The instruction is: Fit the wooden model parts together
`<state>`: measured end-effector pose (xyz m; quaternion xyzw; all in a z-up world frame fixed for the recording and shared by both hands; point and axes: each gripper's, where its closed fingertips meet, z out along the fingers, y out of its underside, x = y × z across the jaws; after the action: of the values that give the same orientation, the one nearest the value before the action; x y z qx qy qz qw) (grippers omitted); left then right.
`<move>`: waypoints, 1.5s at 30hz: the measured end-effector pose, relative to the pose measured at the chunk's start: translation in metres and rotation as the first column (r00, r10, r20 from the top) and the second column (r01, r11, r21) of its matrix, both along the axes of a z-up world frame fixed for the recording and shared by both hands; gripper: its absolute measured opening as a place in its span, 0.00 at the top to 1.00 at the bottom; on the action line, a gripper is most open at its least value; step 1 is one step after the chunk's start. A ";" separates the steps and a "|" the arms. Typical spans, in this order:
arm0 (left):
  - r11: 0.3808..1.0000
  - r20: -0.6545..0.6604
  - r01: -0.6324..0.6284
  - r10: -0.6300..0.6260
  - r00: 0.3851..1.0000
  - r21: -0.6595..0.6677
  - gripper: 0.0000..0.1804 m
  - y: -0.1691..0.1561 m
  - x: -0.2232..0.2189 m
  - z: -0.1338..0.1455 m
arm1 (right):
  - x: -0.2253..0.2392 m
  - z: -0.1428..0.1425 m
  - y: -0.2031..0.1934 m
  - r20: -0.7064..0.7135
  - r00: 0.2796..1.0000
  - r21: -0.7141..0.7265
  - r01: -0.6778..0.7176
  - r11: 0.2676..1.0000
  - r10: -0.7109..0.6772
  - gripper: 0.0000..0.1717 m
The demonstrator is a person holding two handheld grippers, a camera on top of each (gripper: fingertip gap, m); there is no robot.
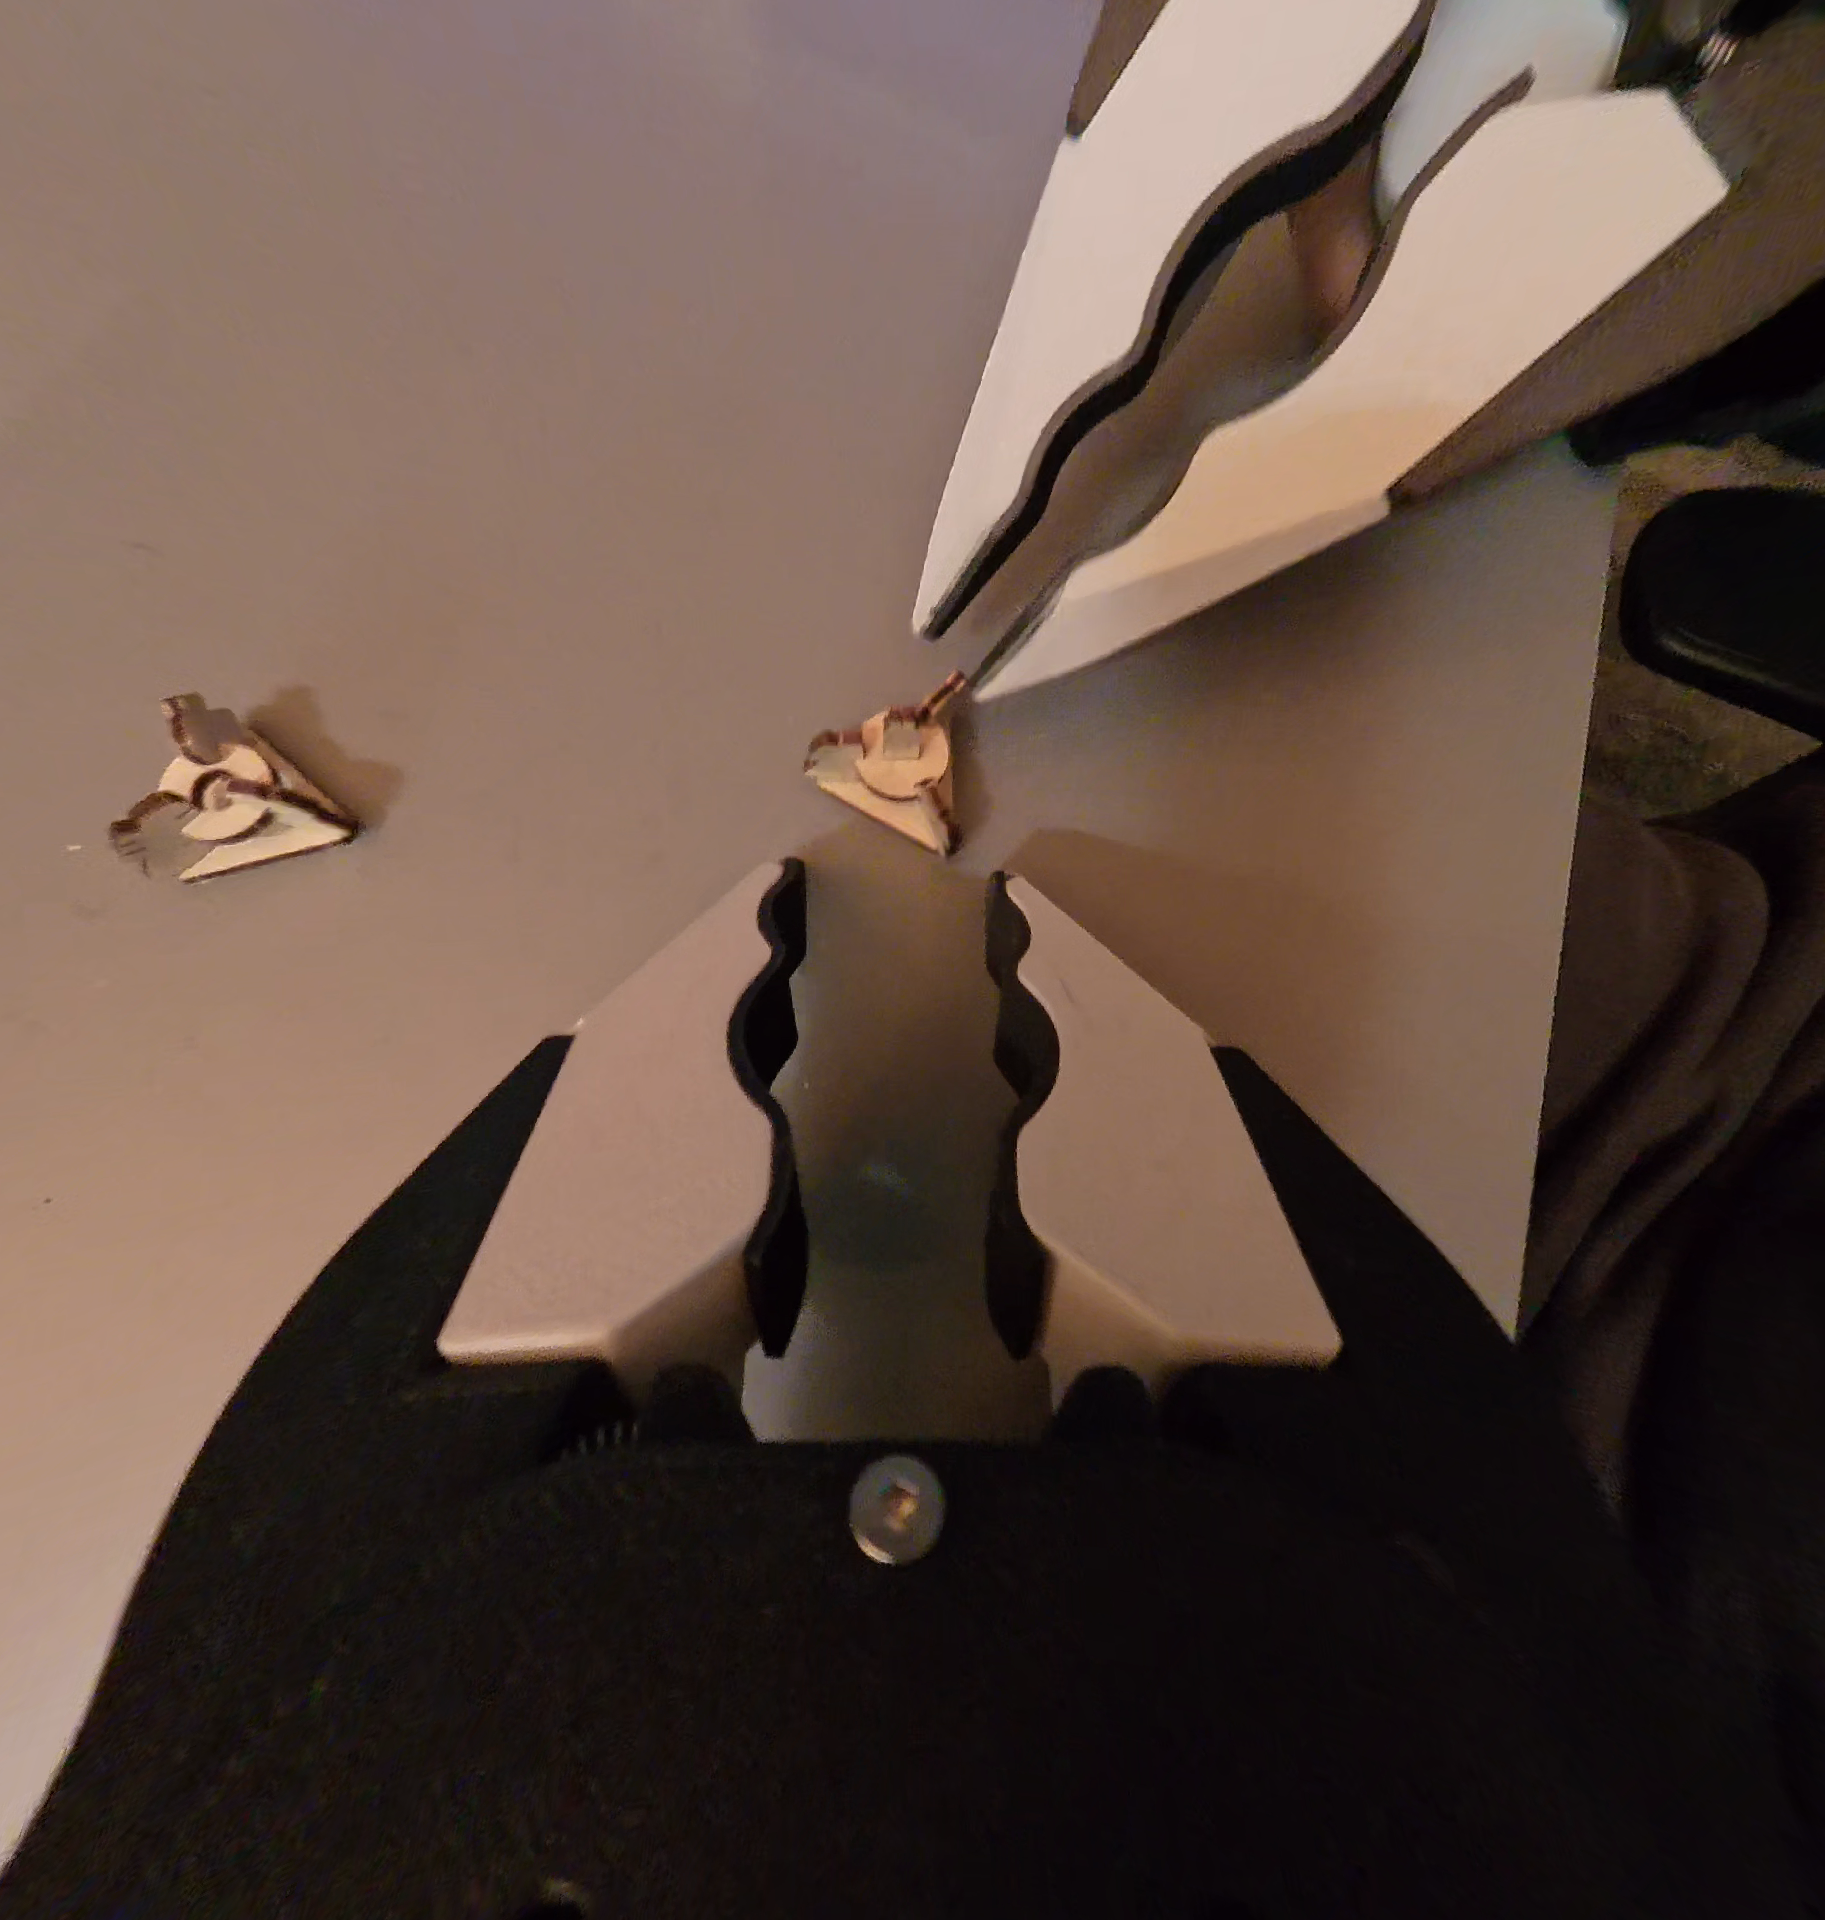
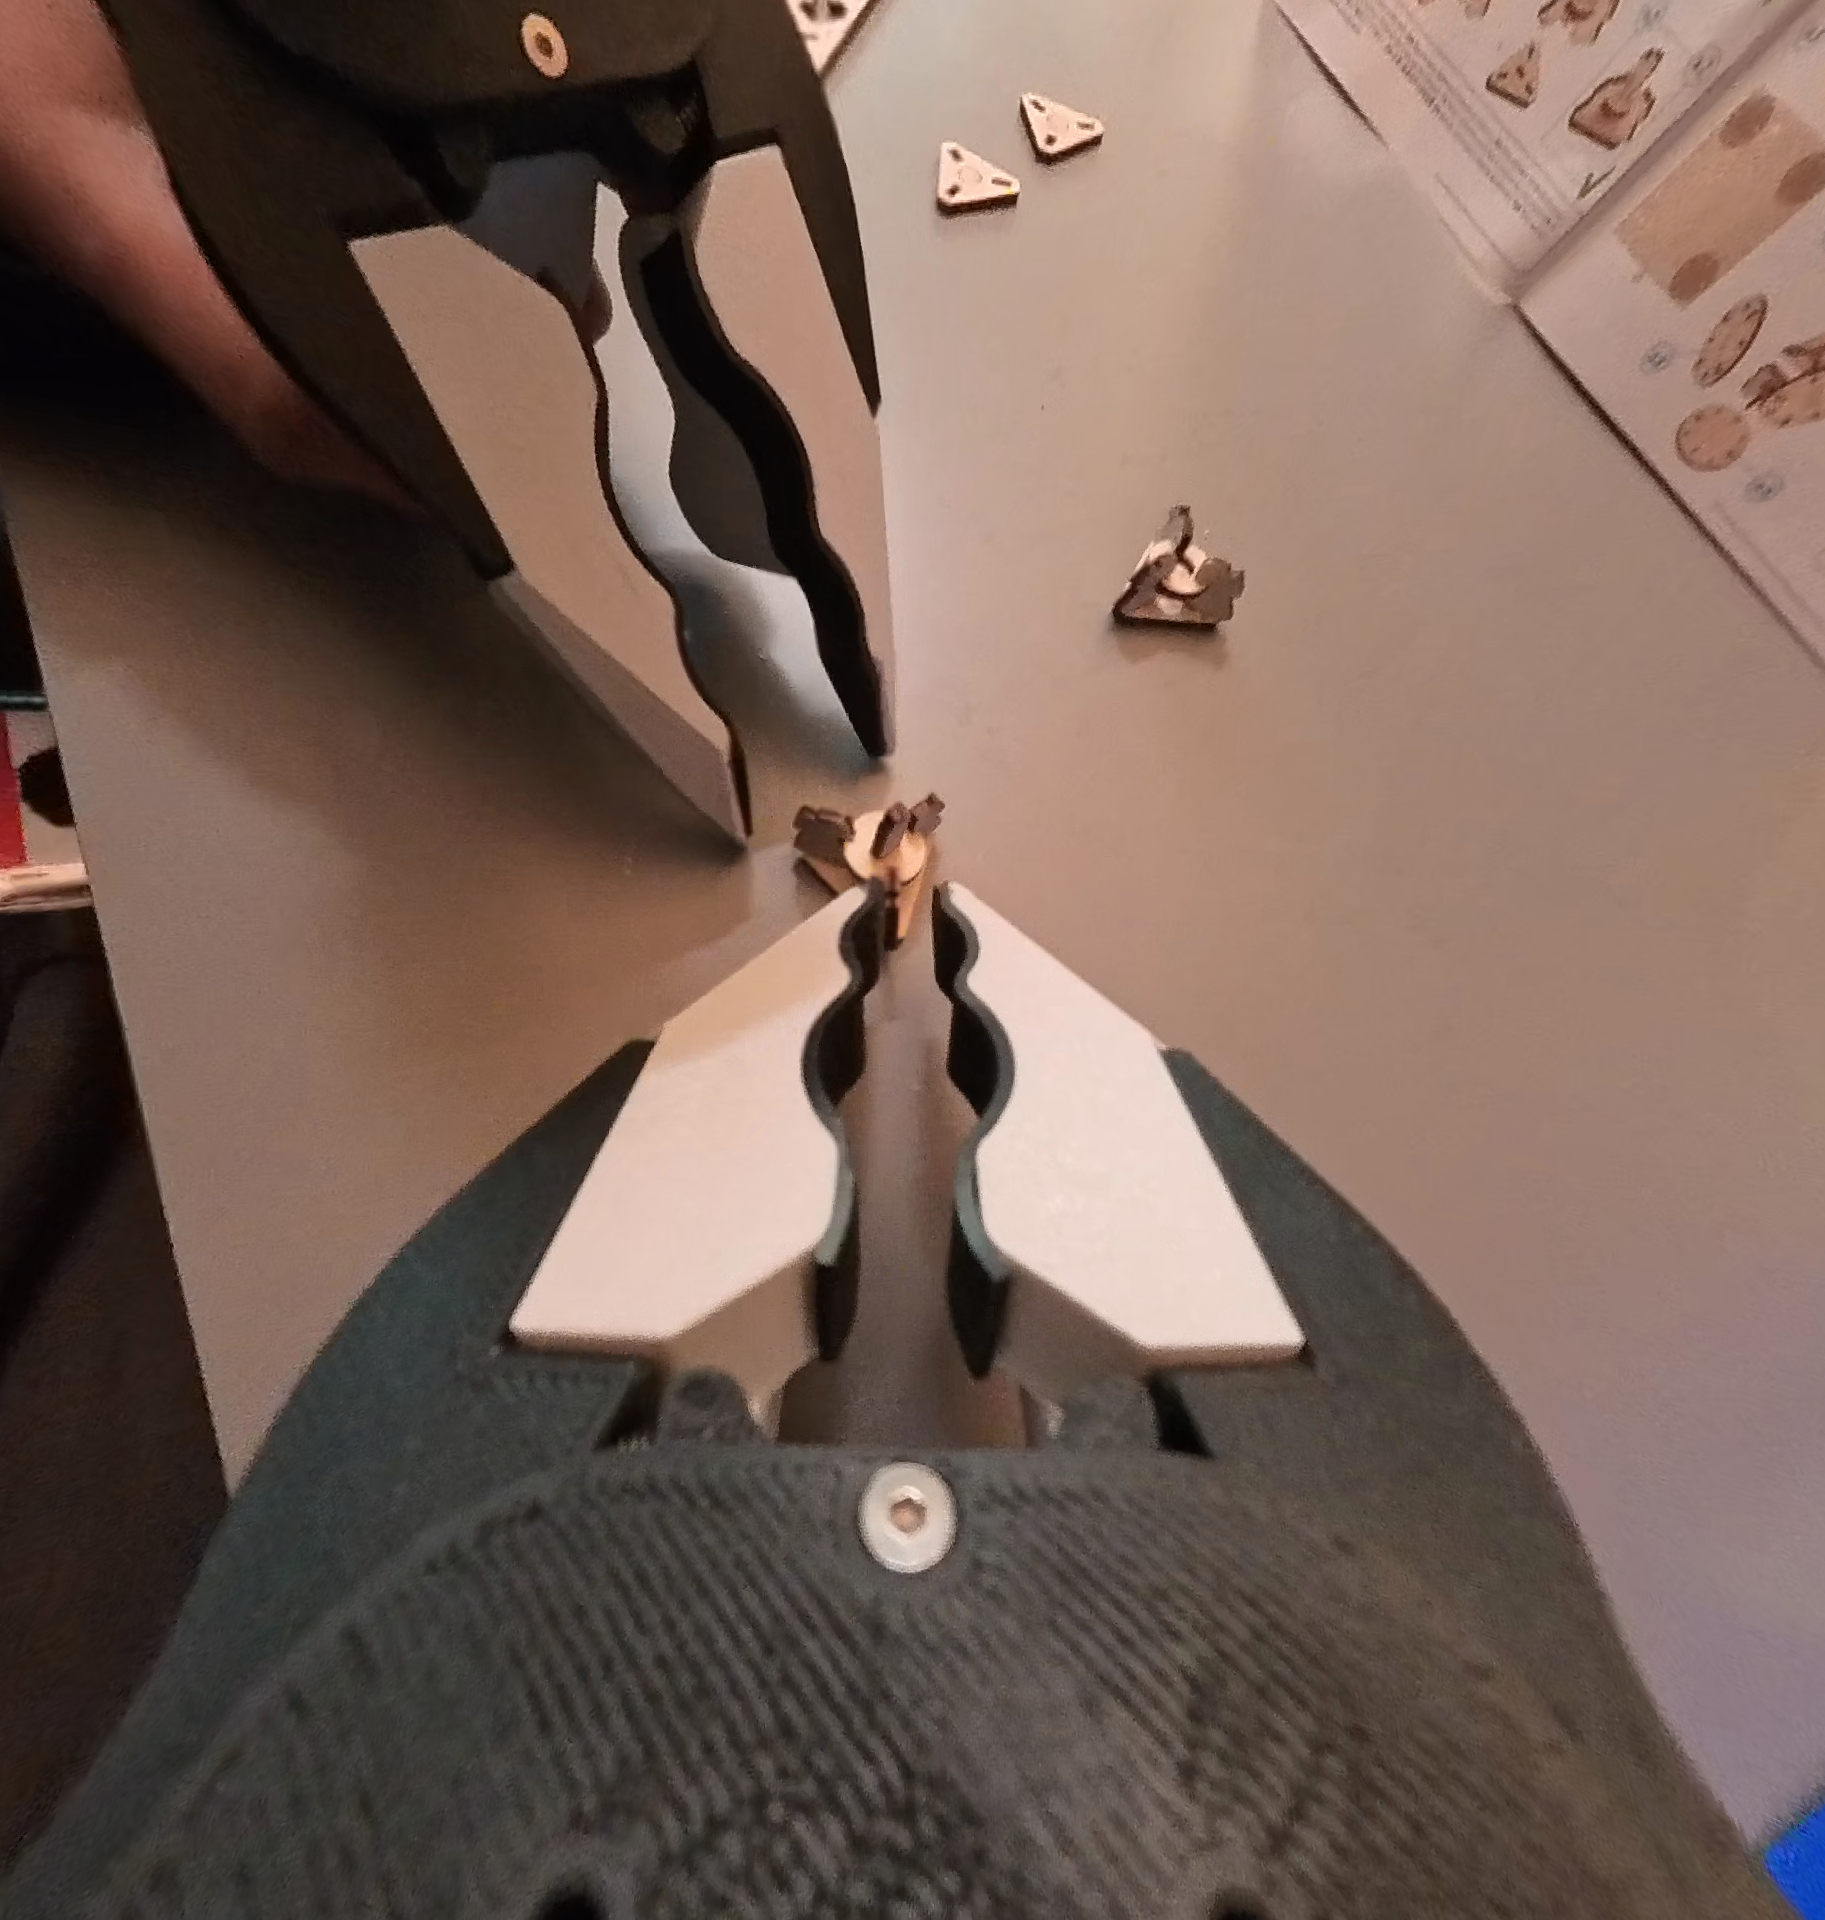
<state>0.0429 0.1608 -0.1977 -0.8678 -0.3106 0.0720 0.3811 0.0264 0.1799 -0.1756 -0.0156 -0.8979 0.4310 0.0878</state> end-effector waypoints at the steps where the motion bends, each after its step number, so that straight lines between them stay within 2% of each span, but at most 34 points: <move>1: 1.000 0.001 0.009 -0.009 1.000 0.006 0.82 -0.003 0.001 0.002 | 0.000 0.002 0.001 -0.006 1.000 -0.004 -0.006 1.000 0.006 0.95; 6: 0.985 0.020 0.047 -0.051 0.999 0.169 0.82 0.002 0.006 0.018 | 0.001 0.005 0.002 0.020 0.999 -0.038 -0.032 0.999 0.033 0.94; 8: 0.983 0.020 0.044 -0.049 0.999 0.179 0.82 0.003 0.007 0.017 | -0.011 0.009 0.007 -0.038 0.999 -0.036 -0.007 0.999 0.006 0.93; 10: 0.985 -0.004 0.033 -0.033 0.999 0.166 0.82 0.000 0.004 0.018 | -0.028 0.029 0.012 -0.106 0.992 -0.128 0.048 0.991 -0.062 0.96; 12: 0.983 -0.039 0.018 -0.011 0.999 0.181 0.82 -0.003 0.001 0.023 | -0.032 0.052 0.013 -0.048 0.995 -0.288 0.065 0.956 -0.082 0.98; 14: 0.977 -0.042 0.016 -0.008 0.999 0.211 0.83 -0.004 0.000 0.027 | -0.027 0.058 0.011 0.070 0.997 -0.393 0.058 0.918 -0.033 1.00; 16: 0.974 -0.024 0.020 -0.015 1.000 0.224 0.84 -0.003 0.002 0.027 | -0.033 0.045 0.016 0.119 0.991 -0.371 0.101 0.923 -0.061 1.00; 19: 0.976 0.006 0.025 -0.027 1.000 0.218 0.84 -0.001 0.005 0.023 | -0.033 0.050 0.020 0.091 0.993 -0.400 0.101 0.911 -0.070 1.00; 29: 1.000 0.004 0.008 -0.008 1.000 0.027 0.86 0.000 0.003 0.000 | -0.017 0.030 0.009 0.024 1.000 -0.268 0.011 0.963 -0.004 1.00; 36: 0.998 0.020 0.032 -0.033 0.999 0.060 0.86 0.006 0.007 0.002 | 0.003 -0.004 0.005 0.082 0.992 -0.059 -0.090 0.994 0.095 1.00; 45: 0.993 0.080 -0.048 0.039 0.996 0.105 0.85 0.015 -0.004 0.002 | 0.001 -0.005 0.005 0.102 0.992 -0.057 -0.072 0.996 0.078 1.00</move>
<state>0.0392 0.1761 -0.1953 -0.8415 -0.3475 0.0296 0.4127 0.0273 0.1850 -0.1806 -0.0064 -0.8894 0.4565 0.0243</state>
